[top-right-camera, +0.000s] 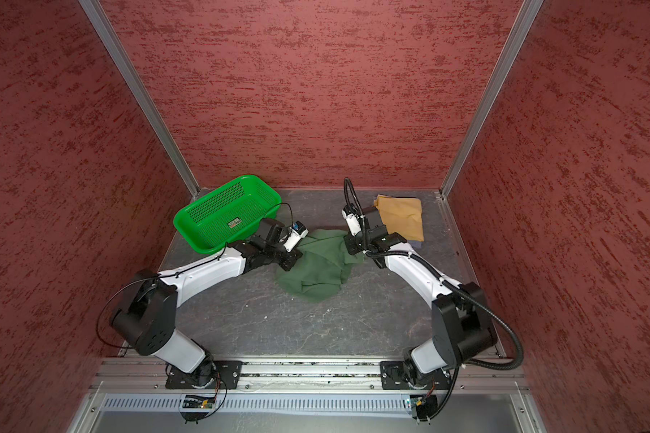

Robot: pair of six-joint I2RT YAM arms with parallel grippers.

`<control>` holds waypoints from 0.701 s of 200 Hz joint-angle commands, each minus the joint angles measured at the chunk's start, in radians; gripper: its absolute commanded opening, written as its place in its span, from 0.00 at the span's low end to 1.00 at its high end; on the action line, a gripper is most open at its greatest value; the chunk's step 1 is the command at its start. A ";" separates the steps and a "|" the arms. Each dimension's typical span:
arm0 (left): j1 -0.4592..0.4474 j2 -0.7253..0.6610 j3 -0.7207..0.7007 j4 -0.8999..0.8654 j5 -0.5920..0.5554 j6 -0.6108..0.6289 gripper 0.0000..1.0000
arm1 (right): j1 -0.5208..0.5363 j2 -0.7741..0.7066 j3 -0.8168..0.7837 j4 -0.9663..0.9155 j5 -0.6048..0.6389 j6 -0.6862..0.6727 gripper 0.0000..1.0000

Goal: Fold and stack skirts
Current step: Flatten out the skirt at the center of the table.

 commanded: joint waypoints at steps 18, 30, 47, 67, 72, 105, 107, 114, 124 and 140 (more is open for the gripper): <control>0.026 0.162 0.114 -0.057 -0.017 -0.022 0.07 | -0.094 0.102 0.073 0.068 0.041 0.007 0.10; 0.026 0.209 0.149 -0.069 -0.027 -0.032 0.07 | -0.105 0.125 0.085 0.082 0.034 0.002 0.14; 0.028 0.253 0.187 -0.084 -0.042 -0.043 0.10 | -0.113 0.149 0.100 0.101 0.034 -0.011 0.22; 0.028 0.270 0.199 -0.077 -0.046 -0.050 0.16 | -0.116 0.141 0.094 0.131 0.037 -0.047 0.38; 0.028 0.267 0.197 -0.071 -0.045 -0.050 0.18 | -0.116 0.132 0.085 0.146 0.042 -0.057 0.42; 0.028 0.247 0.182 -0.041 -0.032 -0.049 0.24 | -0.114 0.031 -0.011 0.239 0.004 -0.158 0.54; 0.028 0.246 0.182 -0.040 -0.030 -0.048 0.24 | -0.114 0.025 -0.019 0.245 -0.006 -0.166 0.54; 0.027 0.242 0.181 -0.038 -0.027 -0.048 0.24 | -0.114 -0.003 -0.051 0.262 -0.039 -0.191 0.55; 0.026 0.240 0.181 -0.034 -0.025 -0.050 0.25 | -0.113 -0.045 -0.106 0.302 -0.072 -0.214 0.54; 0.026 0.235 0.178 -0.028 -0.020 -0.053 0.25 | -0.110 -0.116 -0.192 0.348 -0.131 -0.241 0.55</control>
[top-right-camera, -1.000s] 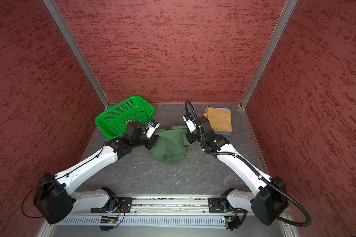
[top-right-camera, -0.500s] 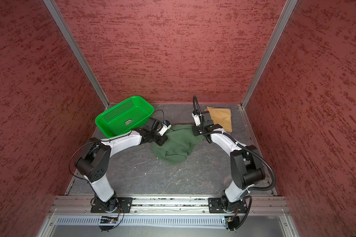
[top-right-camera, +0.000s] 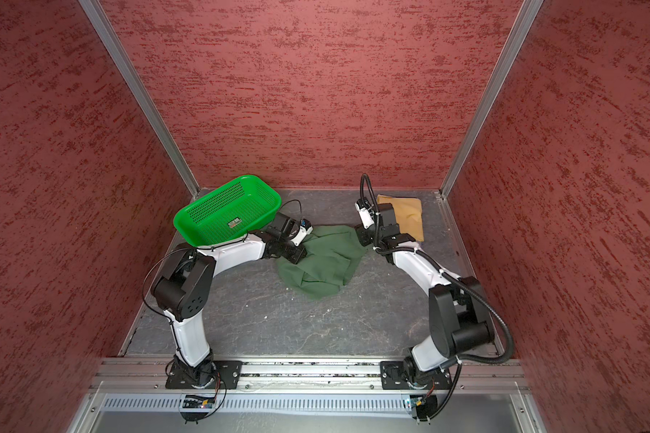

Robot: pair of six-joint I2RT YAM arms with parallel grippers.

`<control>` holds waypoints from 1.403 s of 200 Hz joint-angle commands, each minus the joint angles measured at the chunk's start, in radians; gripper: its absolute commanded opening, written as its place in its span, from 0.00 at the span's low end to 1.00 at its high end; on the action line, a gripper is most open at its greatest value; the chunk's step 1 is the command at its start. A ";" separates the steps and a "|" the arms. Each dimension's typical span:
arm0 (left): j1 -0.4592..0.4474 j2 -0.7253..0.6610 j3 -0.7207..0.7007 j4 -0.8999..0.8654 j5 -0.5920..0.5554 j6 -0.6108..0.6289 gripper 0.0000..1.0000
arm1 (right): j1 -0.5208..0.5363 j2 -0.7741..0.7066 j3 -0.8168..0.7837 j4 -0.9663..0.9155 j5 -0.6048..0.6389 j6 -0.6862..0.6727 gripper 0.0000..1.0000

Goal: Fold and stack skirts
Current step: Flatten out the skirt at the center of the table.

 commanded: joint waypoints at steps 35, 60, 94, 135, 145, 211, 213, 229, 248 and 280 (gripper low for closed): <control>0.000 -0.044 -0.014 0.039 0.020 -0.011 0.26 | 0.034 -0.169 -0.230 0.150 -0.241 -0.257 0.54; 0.000 -0.049 -0.016 0.042 0.025 -0.014 0.27 | 0.078 -0.148 -0.240 0.102 -0.268 -0.332 0.53; 0.000 -0.058 -0.017 0.050 0.031 -0.019 0.27 | 0.146 -0.079 -0.241 0.120 -0.223 -0.389 0.47; 0.000 -0.065 -0.013 0.050 0.040 -0.019 0.28 | 0.199 0.014 -0.223 0.181 -0.105 -0.369 0.41; 0.000 -0.066 -0.013 0.050 0.040 -0.017 0.28 | 0.203 0.034 -0.213 0.206 -0.066 -0.347 0.40; 0.000 -0.072 -0.011 0.050 0.040 -0.016 0.28 | 0.204 0.114 -0.171 0.243 0.002 -0.303 0.22; 0.000 -0.072 -0.011 0.050 0.040 -0.016 0.28 | 0.204 0.114 -0.172 0.244 0.006 -0.304 0.21; 0.000 -0.075 -0.012 0.052 0.040 -0.016 0.28 | 0.204 0.115 -0.174 0.256 0.025 -0.317 0.12; 0.000 -0.078 -0.012 0.053 0.042 -0.016 0.28 | 0.204 0.112 -0.169 0.254 0.041 -0.333 0.00; 0.004 -0.094 -0.020 0.053 0.062 -0.029 0.31 | 0.204 0.071 -0.150 0.234 0.142 -0.399 0.00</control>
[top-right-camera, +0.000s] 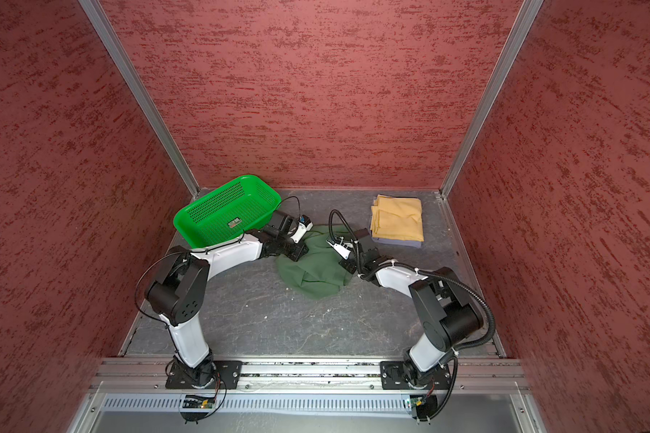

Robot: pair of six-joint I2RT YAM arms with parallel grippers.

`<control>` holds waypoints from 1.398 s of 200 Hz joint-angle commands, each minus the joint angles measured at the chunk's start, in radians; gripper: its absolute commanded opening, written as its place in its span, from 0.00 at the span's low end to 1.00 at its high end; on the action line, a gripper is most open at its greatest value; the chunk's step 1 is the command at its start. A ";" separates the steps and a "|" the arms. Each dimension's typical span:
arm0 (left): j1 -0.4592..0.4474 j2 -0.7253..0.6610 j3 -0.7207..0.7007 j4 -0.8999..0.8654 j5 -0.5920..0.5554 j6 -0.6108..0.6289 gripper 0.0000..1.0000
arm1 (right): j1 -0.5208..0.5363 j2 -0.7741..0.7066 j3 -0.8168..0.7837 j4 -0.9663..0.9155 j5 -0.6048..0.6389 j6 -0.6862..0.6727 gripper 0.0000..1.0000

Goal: Fold and stack skirts
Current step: Flatten out the skirt at the center of the table.

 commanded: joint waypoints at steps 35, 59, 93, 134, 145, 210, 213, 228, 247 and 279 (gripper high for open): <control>0.005 -0.102 -0.058 0.055 0.078 -0.030 0.35 | -0.005 -0.122 0.027 0.107 0.274 -0.166 0.00; 0.005 -0.156 -0.090 0.071 0.111 -0.032 0.35 | -0.030 -0.160 0.036 0.155 0.299 -0.226 0.00; 0.006 -0.240 -0.137 0.092 0.113 -0.031 0.36 | -0.069 -0.268 0.057 0.130 0.327 -0.293 0.00; 0.009 -0.298 -0.177 0.108 0.086 -0.007 0.36 | -0.126 -0.414 0.005 0.098 0.338 -0.273 0.00; 0.009 -0.301 -0.185 0.116 0.070 0.003 0.37 | -0.139 -0.442 -0.011 0.095 0.346 -0.257 0.00; 0.046 -0.183 -0.118 0.082 -0.011 0.096 0.51 | -0.173 -0.494 -0.056 0.077 0.339 -0.229 0.00; 0.048 -0.173 -0.110 0.079 -0.012 0.101 0.51 | -0.174 -0.495 -0.058 0.075 0.339 -0.229 0.00; 0.057 -0.124 -0.061 0.057 -0.003 0.124 0.54 | -0.175 -0.501 -0.065 0.058 0.327 -0.242 0.00; 0.054 -0.056 0.015 0.035 -0.008 0.152 0.58 | -0.175 -0.511 -0.084 0.061 0.325 -0.240 0.00; 0.042 0.050 0.112 0.053 -0.056 0.206 0.67 | -0.176 -0.518 -0.112 0.072 0.334 -0.233 0.00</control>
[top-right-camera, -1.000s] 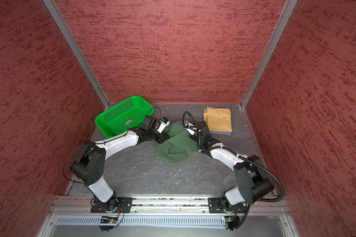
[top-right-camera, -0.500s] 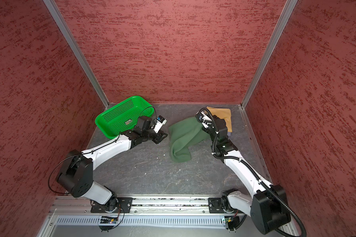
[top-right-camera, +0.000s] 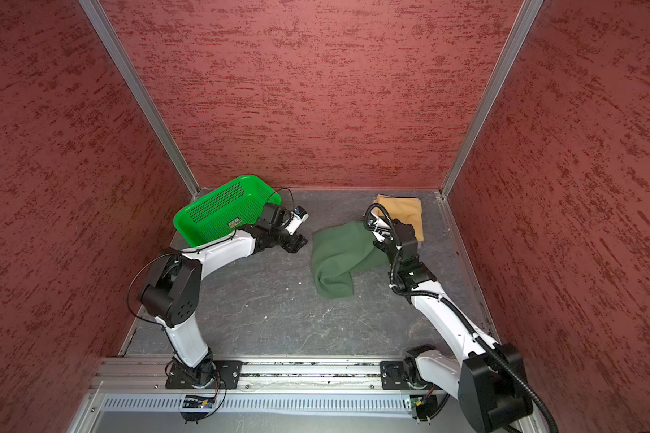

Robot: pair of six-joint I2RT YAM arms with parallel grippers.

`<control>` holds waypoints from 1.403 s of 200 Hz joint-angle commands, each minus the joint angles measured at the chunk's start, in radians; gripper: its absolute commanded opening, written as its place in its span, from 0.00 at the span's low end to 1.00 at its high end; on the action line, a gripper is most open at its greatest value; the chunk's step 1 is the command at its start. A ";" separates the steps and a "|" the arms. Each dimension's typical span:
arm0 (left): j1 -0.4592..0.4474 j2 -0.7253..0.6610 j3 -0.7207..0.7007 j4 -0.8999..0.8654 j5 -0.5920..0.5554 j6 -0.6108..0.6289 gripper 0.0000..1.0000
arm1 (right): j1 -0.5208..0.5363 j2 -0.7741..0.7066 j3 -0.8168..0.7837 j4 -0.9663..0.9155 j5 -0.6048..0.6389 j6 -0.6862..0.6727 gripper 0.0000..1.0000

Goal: Fold and stack skirts
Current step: Flatten out the skirt at the center of the table.

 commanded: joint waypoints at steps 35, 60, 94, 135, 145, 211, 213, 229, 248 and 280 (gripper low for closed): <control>-0.007 0.138 0.152 -0.009 -0.025 0.177 0.88 | -0.005 -0.012 -0.015 0.012 0.015 0.006 0.00; 0.011 0.194 0.243 -0.105 0.083 0.226 0.93 | -0.005 -0.010 -0.015 0.008 0.011 0.008 0.00; 0.016 0.269 0.348 -0.205 0.181 0.284 0.90 | -0.006 -0.010 -0.014 0.006 0.005 0.009 0.00; 0.010 0.323 0.394 -0.226 0.196 0.301 0.85 | -0.004 -0.003 -0.012 0.009 -0.008 0.012 0.00; 0.007 0.338 0.405 -0.223 0.192 0.301 0.83 | -0.004 -0.001 -0.012 0.010 -0.011 0.015 0.00; -0.006 0.418 0.487 -0.189 0.178 0.270 0.65 | -0.005 -0.006 -0.016 0.008 -0.030 0.025 0.00; -0.006 0.421 0.489 -0.188 0.179 0.271 0.64 | -0.004 -0.006 -0.015 0.008 -0.031 0.025 0.00; -0.011 0.432 0.500 -0.189 0.182 0.273 0.58 | -0.005 -0.004 -0.014 0.008 -0.034 0.026 0.00; -0.016 0.447 0.524 -0.220 0.190 0.285 0.46 | -0.004 -0.003 -0.014 0.010 -0.036 0.026 0.00; -0.024 0.466 0.543 -0.264 0.192 0.310 0.41 | -0.004 -0.003 -0.012 0.013 -0.036 0.025 0.00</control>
